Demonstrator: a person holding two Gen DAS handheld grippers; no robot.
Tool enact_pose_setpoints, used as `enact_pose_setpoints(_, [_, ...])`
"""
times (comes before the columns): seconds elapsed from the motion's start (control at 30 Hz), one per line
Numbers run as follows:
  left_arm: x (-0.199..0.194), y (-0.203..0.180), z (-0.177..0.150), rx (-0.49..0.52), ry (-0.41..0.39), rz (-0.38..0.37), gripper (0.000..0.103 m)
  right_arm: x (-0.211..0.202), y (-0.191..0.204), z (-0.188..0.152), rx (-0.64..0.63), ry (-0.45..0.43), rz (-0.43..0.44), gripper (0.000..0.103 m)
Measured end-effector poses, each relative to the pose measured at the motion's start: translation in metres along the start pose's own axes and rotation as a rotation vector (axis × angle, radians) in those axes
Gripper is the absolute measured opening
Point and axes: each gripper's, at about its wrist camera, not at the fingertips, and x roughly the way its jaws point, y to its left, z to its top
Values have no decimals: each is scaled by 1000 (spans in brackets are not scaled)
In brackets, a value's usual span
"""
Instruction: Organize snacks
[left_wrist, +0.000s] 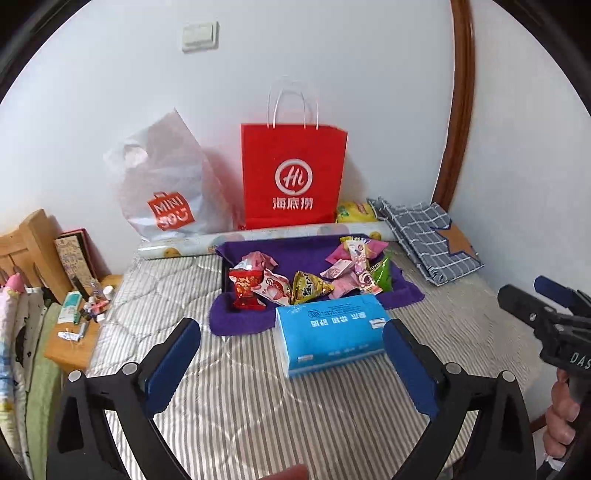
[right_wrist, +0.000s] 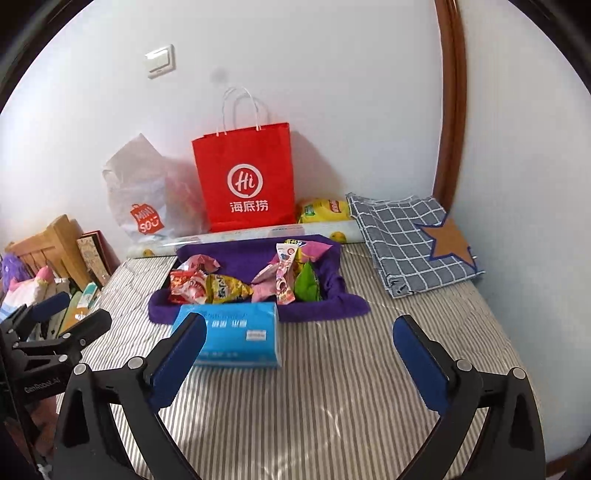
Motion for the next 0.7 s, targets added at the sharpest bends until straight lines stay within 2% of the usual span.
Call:
enact_pose_setpoints(0.23, [-49, -9, -8, 10, -75, 35, 100, -36, -6, -14, 11, -26, -24, 100])
enact_pose_setpoints(0.7, [-71, -19, -18, 11, -88, 43, 101, -75, 2, -28, 0, -75, -39, 100])
